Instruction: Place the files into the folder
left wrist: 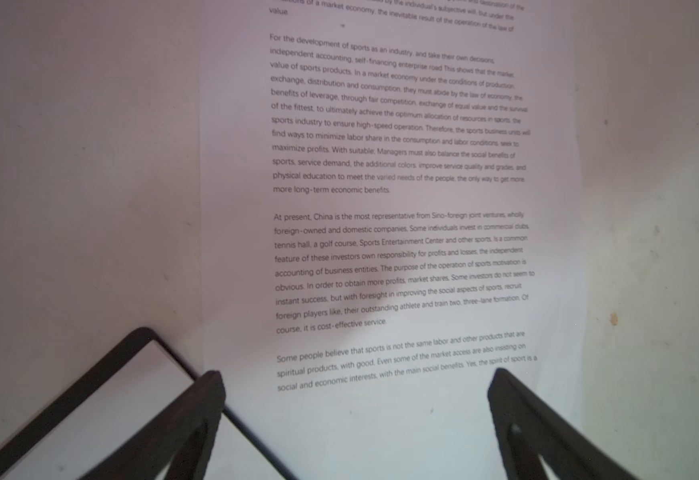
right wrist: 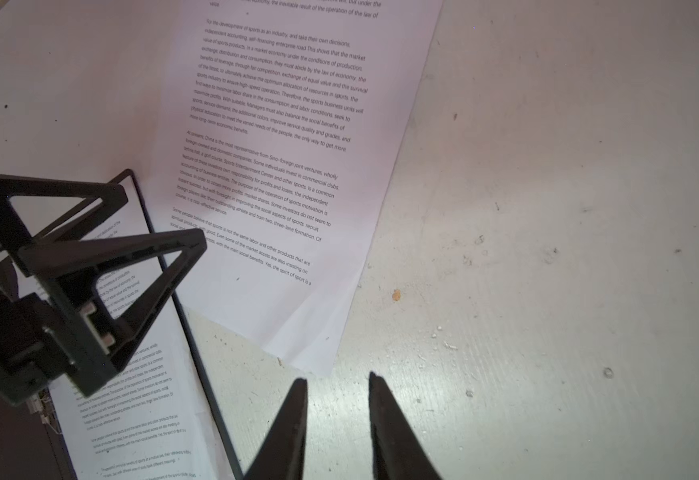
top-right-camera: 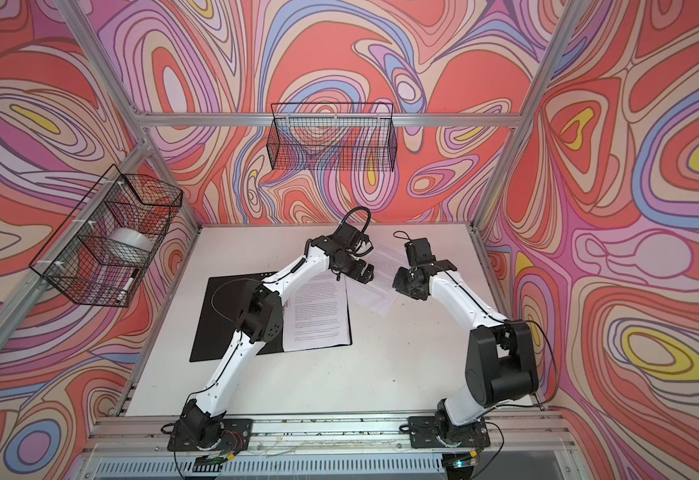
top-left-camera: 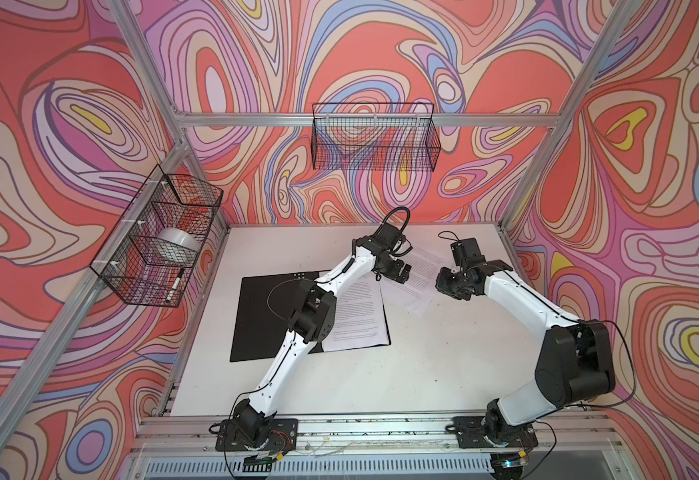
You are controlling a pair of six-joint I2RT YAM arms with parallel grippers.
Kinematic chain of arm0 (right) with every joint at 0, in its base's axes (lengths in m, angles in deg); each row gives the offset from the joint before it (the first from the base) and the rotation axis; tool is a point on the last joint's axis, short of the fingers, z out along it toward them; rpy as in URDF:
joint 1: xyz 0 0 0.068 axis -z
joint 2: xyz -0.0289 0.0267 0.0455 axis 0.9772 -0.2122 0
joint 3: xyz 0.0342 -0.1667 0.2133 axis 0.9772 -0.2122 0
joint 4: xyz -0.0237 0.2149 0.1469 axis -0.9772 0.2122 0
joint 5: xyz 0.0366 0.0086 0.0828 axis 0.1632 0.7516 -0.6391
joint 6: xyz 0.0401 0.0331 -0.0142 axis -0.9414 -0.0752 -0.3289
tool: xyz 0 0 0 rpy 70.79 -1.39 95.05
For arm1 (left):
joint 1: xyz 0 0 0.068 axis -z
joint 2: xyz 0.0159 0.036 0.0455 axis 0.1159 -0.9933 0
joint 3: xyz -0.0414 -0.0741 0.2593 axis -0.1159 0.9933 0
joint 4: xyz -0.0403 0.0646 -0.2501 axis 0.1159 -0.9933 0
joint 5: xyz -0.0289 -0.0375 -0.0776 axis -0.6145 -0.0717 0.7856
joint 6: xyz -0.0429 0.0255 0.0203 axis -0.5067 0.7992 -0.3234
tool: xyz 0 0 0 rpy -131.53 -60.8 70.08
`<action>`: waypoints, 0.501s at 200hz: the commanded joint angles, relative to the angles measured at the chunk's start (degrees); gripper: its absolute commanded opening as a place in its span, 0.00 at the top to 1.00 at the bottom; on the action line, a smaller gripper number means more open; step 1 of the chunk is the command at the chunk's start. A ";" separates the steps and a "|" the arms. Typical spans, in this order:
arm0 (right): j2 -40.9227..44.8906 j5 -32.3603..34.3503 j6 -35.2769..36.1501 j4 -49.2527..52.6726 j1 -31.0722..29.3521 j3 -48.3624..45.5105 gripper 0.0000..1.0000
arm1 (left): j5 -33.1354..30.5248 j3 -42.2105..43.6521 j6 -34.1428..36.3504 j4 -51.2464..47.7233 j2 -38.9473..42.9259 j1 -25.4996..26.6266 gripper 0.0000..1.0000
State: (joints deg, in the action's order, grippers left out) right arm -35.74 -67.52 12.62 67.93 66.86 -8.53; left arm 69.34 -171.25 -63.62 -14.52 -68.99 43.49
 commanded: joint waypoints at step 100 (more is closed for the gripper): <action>-0.05 -1.20 -1.13 1.60 -0.09 0.92 0.73 | -2.16 -10.56 0.94 -5.05 -8.48 -0.10 0.00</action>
State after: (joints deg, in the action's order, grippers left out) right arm -35.76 -68.48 11.79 68.83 66.86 -8.53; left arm 66.04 -179.53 -63.19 -16.77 -75.85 43.47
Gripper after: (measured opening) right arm 0.268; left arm 0.998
